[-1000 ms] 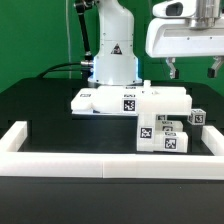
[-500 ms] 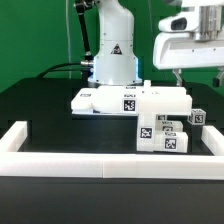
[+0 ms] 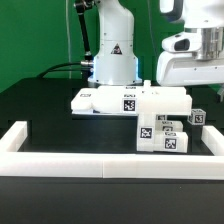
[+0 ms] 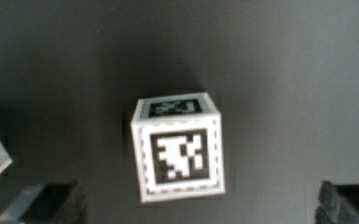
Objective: Assemble chair
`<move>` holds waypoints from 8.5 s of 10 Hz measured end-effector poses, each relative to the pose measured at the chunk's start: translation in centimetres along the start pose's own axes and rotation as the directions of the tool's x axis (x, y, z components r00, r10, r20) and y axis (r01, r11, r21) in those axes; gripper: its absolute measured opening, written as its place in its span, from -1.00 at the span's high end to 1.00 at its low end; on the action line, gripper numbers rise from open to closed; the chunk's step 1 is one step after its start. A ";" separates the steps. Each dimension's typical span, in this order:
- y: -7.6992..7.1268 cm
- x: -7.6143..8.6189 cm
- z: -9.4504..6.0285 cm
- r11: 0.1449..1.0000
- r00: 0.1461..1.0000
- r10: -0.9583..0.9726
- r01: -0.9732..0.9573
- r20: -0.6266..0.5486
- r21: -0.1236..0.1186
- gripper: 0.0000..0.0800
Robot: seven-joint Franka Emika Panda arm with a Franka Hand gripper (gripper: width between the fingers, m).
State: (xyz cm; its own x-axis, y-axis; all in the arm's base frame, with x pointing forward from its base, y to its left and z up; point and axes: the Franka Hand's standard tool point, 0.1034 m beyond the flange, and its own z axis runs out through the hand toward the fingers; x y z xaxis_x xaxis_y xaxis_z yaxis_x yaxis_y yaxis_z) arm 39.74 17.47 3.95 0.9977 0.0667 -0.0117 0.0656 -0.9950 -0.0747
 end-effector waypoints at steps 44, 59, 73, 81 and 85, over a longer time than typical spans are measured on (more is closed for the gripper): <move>11.1 5.8 -10.4 0.973 0.973 -0.232 0.232 -0.006 -0.012 0.28; 13.9 7.0 -9.7 0.943 0.943 -0.333 0.333 0.025 -0.001 0.28; 13.8 7.3 -9.2 0.946 0.946 -0.324 0.324 0.026 0.001 0.28; 13.6 7.3 -9.2 0.997 0.997 0.075 -0.075 0.024 -0.007 0.28; 13.2 7.4 -9.1 0.904 0.904 0.427 -0.427 0.006 -0.007 0.28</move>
Offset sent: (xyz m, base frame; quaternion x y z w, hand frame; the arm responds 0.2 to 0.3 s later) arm 0.0016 0.0006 -0.0198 -0.0130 0.0088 -0.0022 0.9999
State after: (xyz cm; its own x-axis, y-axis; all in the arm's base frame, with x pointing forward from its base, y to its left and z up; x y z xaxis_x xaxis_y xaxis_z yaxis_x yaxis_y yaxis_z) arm 48.16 4.18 11.99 0.9302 -0.3640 -0.0480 -0.3664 -0.9288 -0.0552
